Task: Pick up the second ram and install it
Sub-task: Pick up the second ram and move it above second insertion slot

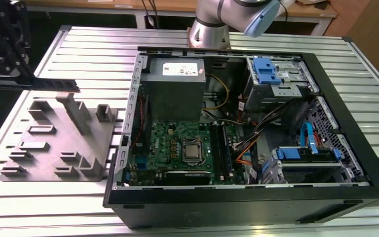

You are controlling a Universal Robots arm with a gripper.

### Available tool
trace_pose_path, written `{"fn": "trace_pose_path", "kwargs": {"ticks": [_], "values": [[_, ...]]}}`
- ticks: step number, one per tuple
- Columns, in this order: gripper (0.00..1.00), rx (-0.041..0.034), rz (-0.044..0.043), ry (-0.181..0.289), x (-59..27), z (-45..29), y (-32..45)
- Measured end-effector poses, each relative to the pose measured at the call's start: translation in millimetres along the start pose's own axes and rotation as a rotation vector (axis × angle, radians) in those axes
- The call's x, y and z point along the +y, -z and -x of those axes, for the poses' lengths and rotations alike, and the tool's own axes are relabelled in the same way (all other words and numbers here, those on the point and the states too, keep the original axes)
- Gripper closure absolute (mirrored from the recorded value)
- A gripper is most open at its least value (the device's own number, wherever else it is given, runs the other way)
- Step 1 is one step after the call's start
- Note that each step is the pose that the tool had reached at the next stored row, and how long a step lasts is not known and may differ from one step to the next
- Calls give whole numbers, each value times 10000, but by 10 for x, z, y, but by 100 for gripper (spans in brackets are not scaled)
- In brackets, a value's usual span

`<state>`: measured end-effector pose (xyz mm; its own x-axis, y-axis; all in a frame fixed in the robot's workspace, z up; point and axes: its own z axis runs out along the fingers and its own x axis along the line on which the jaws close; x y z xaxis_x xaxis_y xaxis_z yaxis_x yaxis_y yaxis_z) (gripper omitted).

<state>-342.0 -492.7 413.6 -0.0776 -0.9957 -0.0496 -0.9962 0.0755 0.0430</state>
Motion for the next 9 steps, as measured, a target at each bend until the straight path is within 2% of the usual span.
{"fn": "trace_pose_path", "kwargs": {"ticks": [9], "values": [[90,-4,0,0,-302,23,8]]}}
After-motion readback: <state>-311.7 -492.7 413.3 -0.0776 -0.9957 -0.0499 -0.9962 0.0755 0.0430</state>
